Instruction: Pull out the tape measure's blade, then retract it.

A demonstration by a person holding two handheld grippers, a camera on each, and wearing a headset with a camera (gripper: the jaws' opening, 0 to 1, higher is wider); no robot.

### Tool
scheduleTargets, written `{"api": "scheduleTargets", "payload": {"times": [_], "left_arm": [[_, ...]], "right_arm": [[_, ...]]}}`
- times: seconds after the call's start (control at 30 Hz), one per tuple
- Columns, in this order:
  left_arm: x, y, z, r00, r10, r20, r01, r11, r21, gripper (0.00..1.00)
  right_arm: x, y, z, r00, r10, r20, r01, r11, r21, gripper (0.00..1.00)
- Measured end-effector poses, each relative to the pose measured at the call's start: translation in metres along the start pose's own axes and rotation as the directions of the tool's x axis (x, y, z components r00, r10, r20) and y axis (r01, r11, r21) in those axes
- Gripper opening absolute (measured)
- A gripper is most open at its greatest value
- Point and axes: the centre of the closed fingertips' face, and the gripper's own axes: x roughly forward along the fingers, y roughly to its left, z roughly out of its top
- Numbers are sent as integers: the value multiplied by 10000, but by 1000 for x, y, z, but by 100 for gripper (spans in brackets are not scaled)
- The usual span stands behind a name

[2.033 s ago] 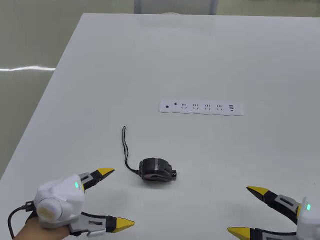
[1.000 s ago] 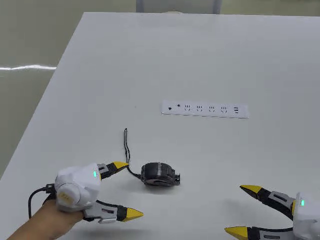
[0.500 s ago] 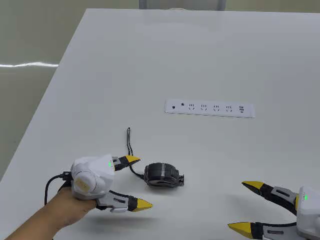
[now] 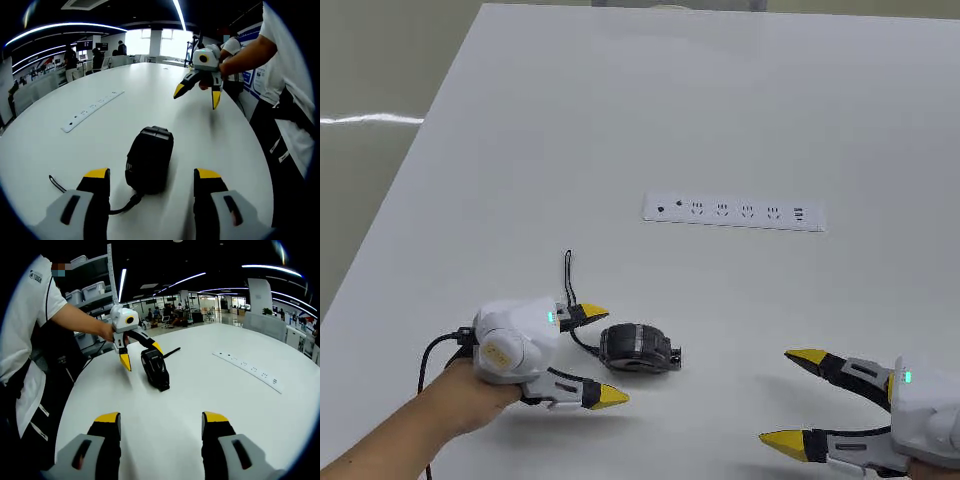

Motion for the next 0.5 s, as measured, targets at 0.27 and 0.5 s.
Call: {"api": "scheduleTargets", "payload": {"times": [0.27, 0.5], "left_arm": [[5, 6, -4, 10000, 23, -25, -23, 10000, -89, 58], [11, 8, -4, 10000, -31, 45, 32, 9996, -294, 52]], "right_arm": [[6, -4, 0, 9999, 104, 2, -104, 9999, 5, 65], [13, -4, 1, 9998, 211, -4, -211, 9998, 38, 65]]}}
